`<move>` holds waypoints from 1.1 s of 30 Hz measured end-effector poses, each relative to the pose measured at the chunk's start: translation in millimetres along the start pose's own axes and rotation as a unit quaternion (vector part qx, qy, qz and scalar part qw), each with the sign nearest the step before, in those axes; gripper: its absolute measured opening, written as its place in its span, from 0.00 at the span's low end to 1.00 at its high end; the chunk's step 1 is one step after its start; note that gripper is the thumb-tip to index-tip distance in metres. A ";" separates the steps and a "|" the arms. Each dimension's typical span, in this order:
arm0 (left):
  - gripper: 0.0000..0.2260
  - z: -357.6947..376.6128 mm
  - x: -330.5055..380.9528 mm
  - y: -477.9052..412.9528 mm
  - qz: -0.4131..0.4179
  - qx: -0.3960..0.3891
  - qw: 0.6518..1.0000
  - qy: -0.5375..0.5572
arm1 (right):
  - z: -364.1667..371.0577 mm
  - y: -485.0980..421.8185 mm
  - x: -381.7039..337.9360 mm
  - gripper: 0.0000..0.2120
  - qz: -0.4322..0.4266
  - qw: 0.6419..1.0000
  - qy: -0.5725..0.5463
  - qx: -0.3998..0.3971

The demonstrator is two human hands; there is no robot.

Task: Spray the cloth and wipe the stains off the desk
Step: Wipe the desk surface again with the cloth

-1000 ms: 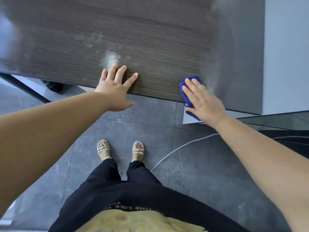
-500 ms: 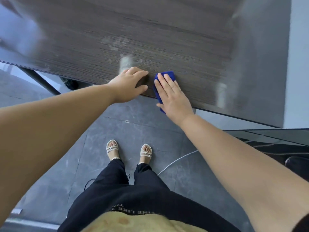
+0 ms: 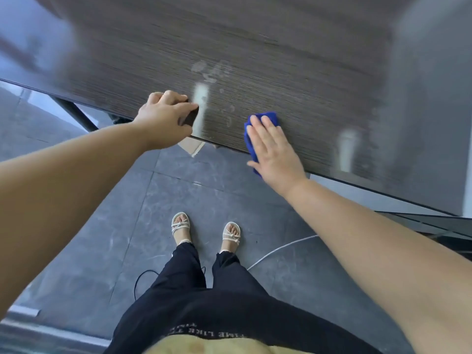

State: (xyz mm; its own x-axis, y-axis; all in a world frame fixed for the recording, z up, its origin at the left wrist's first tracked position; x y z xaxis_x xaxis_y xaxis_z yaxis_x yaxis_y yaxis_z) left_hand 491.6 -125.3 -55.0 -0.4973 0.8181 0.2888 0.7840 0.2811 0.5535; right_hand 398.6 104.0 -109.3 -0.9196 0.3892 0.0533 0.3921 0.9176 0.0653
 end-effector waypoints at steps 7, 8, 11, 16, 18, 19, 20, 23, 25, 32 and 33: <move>0.28 -5.4 -13.6 5.9 0.044 -0.043 0.998 -0.018 | -8.0 -7.9 0.4 0.40 -0.056 0.996 -0.066 0.017; 0.29 -5.1 -14.9 6.2 0.048 -0.040 0.998 -0.015 | -7.5 3.1 11.5 0.40 -0.054 0.996 -0.065 0.022; 0.30 -0.9 -14.3 7.8 0.056 -0.063 0.996 -0.024 | -2.5 30.0 30.0 0.42 -0.020 0.998 -0.050 0.008; 0.28 -10.0 -20.0 7.4 0.084 -0.092 0.992 -0.003 | 0.0 -11.7 -11.3 0.42 0.015 0.999 -0.039 -0.012; 0.24 -18.3 -30.2 6.7 0.082 -0.060 0.994 0.032 | -6.0 -50.0 -45.7 0.40 0.002 1.000 -0.011 -0.004; 0.23 -21.2 -40.7 8.1 0.065 -0.041 0.997 0.032 | -10.0 -70.1 -65.6 0.40 -0.005 1.000 -0.013 0.013; 0.24 -23.2 -52.3 9.6 0.043 -0.022 0.999 0.019 | -13.0 -88.5 -84.4 0.39 -0.010 1.000 -0.023 0.013; 0.27 -24.3 -86.0 16.5 -0.025 0.024 0.999 -0.024 | -16.1 -122.3 -114.5 0.37 -0.019 0.998 -0.062 -0.023; 0.29 -26.3 -106.5 18.8 -0.047 0.043 0.997 -0.043 | -17.3 -119.3 -106.3 0.38 -0.044 0.997 -0.064 -0.012; 0.35 -34.0 -154.6 23.1 -0.052 0.015 0.997 -0.054 | -10.3 -47.2 -42.3 0.41 -0.029 0.998 -0.055 0.007; 0.35 -33.9 -155.2 22.8 -0.049 0.008 0.997 -0.051 | -9.1 -50.2 -47.0 0.41 -0.013 0.999 -0.042 -0.002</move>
State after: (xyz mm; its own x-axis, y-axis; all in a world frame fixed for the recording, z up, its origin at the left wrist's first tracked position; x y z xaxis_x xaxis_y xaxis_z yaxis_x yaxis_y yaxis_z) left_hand 574.1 -262.9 -60.7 -0.5320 0.8327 0.1536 0.7403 0.3693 0.5618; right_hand 422.4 38.9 -106.0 -0.9278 0.3717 -0.0314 0.3690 0.9269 0.0686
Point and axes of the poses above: each hand's wrist, its own y-axis away from the middle knuckle, its own z-axis out of the palm, x = y × z, the point moved 2 cm from there along -y, towards the middle knuckle, and after that the axes turned 9 degrees about -x, right-handed, at the moved point
